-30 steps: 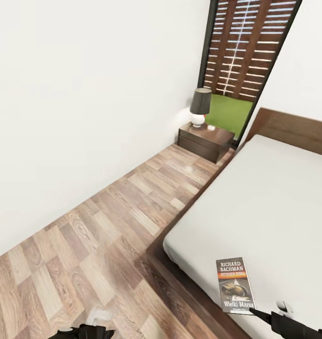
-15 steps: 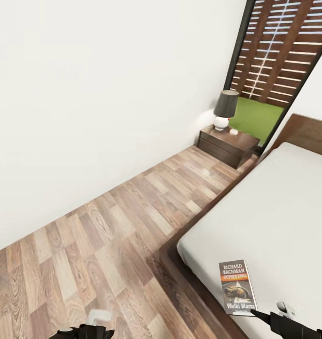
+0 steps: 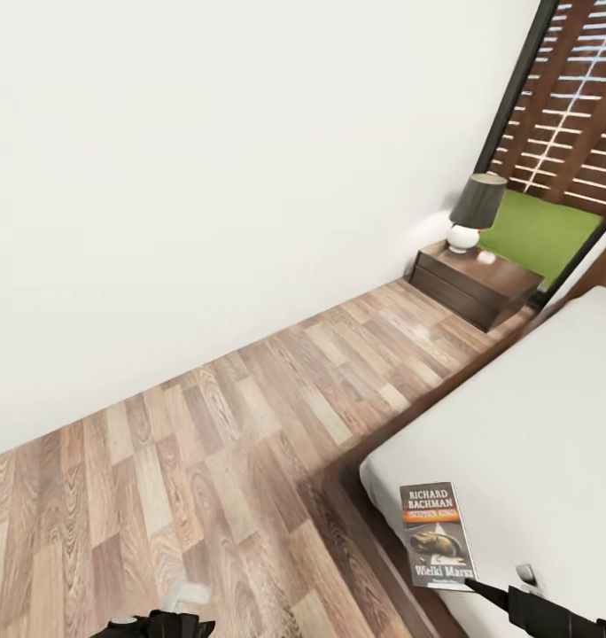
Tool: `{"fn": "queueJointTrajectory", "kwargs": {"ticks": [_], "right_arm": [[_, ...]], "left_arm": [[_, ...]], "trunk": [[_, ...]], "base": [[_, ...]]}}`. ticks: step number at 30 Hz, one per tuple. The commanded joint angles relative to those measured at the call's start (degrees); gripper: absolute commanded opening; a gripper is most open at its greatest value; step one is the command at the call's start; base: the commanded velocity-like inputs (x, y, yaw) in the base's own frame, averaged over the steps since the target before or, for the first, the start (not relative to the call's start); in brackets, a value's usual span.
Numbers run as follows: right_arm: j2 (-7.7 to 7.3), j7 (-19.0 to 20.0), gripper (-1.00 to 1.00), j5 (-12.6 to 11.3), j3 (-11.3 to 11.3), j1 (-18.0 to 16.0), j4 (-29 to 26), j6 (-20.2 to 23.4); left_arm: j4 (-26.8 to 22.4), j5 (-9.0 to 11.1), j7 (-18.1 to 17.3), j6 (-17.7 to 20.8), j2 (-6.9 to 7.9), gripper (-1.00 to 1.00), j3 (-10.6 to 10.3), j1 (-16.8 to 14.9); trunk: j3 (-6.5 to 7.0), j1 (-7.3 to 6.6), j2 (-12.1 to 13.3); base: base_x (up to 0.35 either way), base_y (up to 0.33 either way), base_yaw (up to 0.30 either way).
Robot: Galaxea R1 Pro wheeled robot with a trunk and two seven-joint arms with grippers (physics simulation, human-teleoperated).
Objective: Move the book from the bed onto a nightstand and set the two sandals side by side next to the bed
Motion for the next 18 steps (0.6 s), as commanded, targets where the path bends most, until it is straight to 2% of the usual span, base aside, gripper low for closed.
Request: {"fn": "queueJointTrajectory", "kwargs": {"ticks": [1, 18], "right_arm": [[-0.03, 0.35, -1.0, -0.64, 0.2, 0.0, -0.01, 0.59], [-0.03, 0.32, -1.0, -0.66, 0.2, -0.02, 0.06, 0.5]], "left_arm": [[0.0, -0.09, -0.14, -0.05, 0.01, 1.0, -0.23, -0.05], [0.0, -0.09, -0.14, -0.05, -0.01, 1.0, -0.23, -0.05]], "trunk": [[-0.11, 0.03, -0.1], [-0.5, 0.03, -0.1]], "base": [[0.0, 0.0, 0.291], [0.0, 0.0, 0.29]]}}
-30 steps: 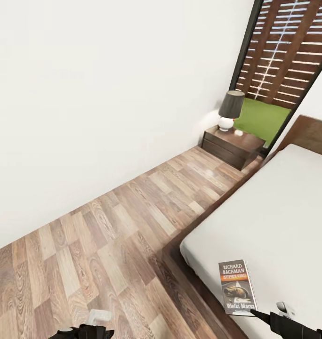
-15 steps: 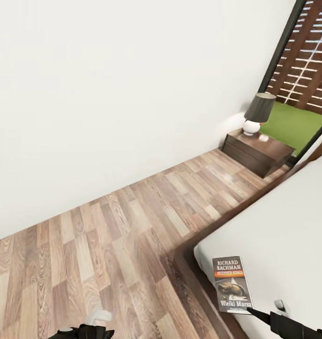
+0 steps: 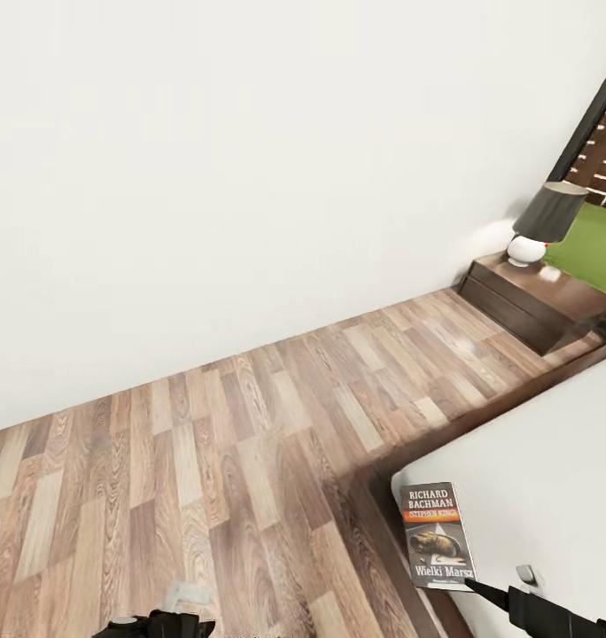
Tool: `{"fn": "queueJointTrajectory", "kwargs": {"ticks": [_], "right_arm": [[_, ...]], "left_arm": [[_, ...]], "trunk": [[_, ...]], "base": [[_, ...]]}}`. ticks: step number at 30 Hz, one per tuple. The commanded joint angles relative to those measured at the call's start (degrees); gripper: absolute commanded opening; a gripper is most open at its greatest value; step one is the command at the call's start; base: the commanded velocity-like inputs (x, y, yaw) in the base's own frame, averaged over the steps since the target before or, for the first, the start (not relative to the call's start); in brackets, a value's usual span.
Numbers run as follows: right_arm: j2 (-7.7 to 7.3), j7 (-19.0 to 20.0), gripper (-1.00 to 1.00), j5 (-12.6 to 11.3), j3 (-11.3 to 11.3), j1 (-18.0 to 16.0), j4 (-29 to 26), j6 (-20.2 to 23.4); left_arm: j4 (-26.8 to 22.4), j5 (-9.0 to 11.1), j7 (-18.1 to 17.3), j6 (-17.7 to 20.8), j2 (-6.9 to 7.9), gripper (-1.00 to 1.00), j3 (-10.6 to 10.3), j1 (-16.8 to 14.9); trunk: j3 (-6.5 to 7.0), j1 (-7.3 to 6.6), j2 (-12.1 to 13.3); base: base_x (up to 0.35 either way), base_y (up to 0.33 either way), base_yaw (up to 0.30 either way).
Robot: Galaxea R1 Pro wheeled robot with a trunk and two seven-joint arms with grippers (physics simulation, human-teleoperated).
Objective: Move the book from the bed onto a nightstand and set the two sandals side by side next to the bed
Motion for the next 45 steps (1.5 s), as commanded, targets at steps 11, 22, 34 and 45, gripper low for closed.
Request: {"fn": "queueJointTrajectory", "kwargs": {"ticks": [11, 22, 34, 45], "right_arm": [[-0.03, 0.1, -1.0, -0.69, 0.23, -0.02, -0.05, 0.59], [-0.03, 0.1, -1.0, -0.69, 0.23, -0.02, -0.05, 0.59], [-0.03, 0.1, -1.0, -0.66, 0.23, -0.01, -0.05, 0.59], [-0.03, 0.1, -1.0, -0.68, 0.23, -0.01, -0.05, 0.59]], "left_arm": [[0.0, -0.09, -0.14, -0.05, -0.06, 1.0, -0.22, -0.05], [0.0, -0.11, -0.14, -0.05, -0.06, 1.0, -0.22, -0.05], [0.0, -0.1, -0.14, -0.05, -0.06, 1.0, -0.22, -0.05], [0.0, -0.1, -0.14, -0.05, -0.06, 1.0, -0.22, -0.05]], "trunk": [[-0.34, 0.03, -0.1], [-0.59, 0.03, -0.1], [-0.87, 0.03, -0.1], [-1.13, 0.03, -0.1]], "base": [[0.0, 0.0, 0.289], [0.0, 0.0, 0.289], [0.0, 0.0, 0.289], [0.0, 0.0, 0.288]]}}
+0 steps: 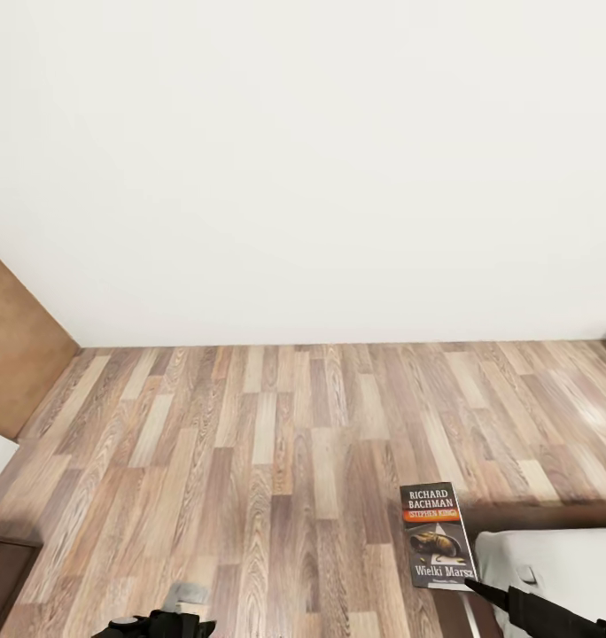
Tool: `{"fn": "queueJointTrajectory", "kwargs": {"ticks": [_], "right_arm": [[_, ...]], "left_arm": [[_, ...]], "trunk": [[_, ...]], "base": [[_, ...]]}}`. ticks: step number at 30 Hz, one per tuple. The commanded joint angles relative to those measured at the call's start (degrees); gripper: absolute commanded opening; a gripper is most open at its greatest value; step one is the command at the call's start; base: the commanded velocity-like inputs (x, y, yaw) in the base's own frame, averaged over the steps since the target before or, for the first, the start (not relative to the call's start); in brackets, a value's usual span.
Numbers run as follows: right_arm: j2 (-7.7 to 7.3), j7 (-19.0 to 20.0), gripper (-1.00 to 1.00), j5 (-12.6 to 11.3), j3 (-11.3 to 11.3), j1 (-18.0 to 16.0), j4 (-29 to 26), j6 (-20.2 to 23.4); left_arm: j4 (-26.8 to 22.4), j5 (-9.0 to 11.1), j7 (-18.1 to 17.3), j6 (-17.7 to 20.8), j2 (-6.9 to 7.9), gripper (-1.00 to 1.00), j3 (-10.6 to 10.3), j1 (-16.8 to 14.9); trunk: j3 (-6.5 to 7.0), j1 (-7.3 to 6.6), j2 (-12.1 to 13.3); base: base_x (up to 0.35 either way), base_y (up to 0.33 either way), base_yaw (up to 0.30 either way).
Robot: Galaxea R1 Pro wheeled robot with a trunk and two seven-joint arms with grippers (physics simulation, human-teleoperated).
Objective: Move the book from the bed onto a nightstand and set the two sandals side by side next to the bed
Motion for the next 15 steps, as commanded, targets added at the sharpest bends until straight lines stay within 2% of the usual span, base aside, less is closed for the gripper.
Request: {"fn": "queueJointTrajectory", "kwargs": {"ticks": [1, 15], "right_arm": [[-0.03, 0.19, -1.0, -0.65, 0.22, -0.02, -0.05, 0.6], [-0.03, 0.11, -1.0, -0.63, 0.22, -0.02, -0.05, 0.6]], "left_arm": [[0.0, -0.09, -0.13, -0.05, 0.01, 1.0, -0.22, -0.04], [0.0, -0.08, -0.14, -0.05, 0.01, 1.0, -0.22, -0.04]], "trunk": [[-0.11, 0.03, -0.1], [-0.46, 0.03, -0.1]], "base": [[0.0, 0.0, 0.286], [0.0, 0.0, 0.284]]}}
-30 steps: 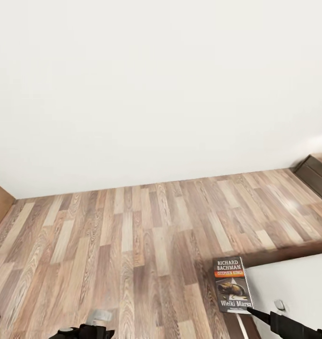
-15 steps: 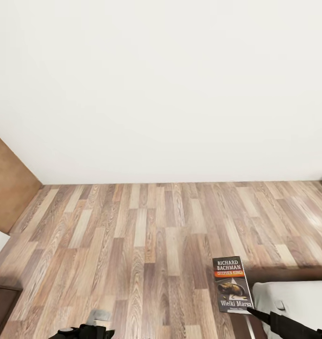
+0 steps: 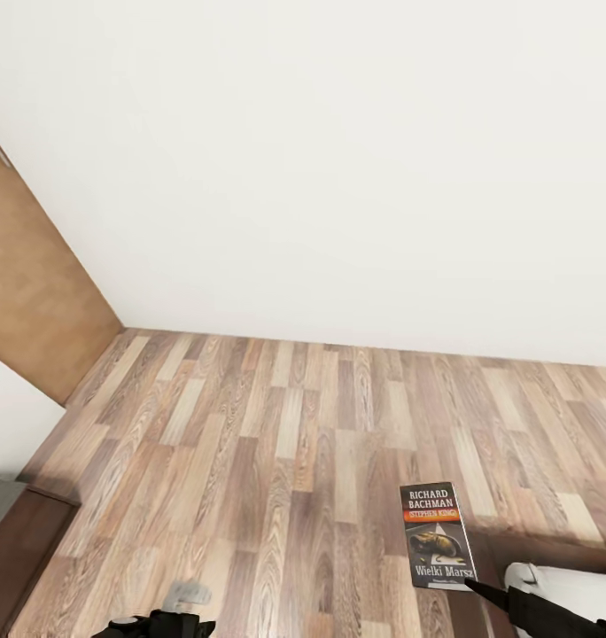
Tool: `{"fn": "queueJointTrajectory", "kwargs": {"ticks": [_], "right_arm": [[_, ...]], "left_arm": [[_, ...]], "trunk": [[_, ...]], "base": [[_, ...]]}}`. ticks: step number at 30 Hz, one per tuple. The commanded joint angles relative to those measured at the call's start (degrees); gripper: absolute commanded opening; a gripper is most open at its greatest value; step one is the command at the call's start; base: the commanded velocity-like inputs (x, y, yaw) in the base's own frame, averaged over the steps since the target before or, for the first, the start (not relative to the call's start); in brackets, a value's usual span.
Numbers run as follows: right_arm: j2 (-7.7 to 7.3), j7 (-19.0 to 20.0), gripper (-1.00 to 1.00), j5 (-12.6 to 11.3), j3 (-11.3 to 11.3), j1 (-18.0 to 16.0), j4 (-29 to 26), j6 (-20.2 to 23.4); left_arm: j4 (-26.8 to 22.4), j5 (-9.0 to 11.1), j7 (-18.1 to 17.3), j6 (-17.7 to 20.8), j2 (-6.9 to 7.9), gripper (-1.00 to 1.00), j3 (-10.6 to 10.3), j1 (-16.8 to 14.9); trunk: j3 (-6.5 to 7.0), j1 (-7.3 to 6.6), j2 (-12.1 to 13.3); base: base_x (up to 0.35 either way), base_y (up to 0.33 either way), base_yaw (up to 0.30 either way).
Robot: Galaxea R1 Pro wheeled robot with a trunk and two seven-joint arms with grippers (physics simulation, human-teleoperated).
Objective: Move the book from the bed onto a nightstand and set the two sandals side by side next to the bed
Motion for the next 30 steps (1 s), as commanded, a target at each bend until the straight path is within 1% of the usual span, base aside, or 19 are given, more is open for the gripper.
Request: {"fn": "queueJointTrajectory", "kwargs": {"ticks": [1, 7, 9, 30], "right_arm": [[-0.03, 0.18, -1.0, -0.65, 0.23, -0.01, -0.05, 0.6], [-0.03, 0.17, -1.0, -0.68, 0.23, -0.02, -0.05, 0.6], [-0.03, 0.15, -1.0, -0.69, 0.23, -0.02, -0.02, 0.6], [-0.03, 0.0, -1.0, -0.78, 0.14, -0.02, 0.25, 0.6]], "left_arm": [[0.0, -0.11, -0.12, -0.05, 0.01, 1.0, -0.22, -0.04], [0.0, -0.09, -0.14, -0.05, 0.02, 1.0, -0.21, -0.04], [0.0, -0.09, -0.14, -0.05, 0.01, 1.0, -0.22, -0.04], [0.0, -0.09, -0.14, -0.05, 0.01, 1.0, -0.22, -0.04]], "trunk": [[-0.11, 0.03, -0.1], [-0.26, 0.03, -0.1], [-0.29, 0.03, -0.1], [-0.31, 0.03, -0.1]], "base": [[0.0, 0.0, 0.282], [0.0, 0.0, 0.277], [0.0, 0.0, 0.144], [0.0, 0.0, 0.01]]}}
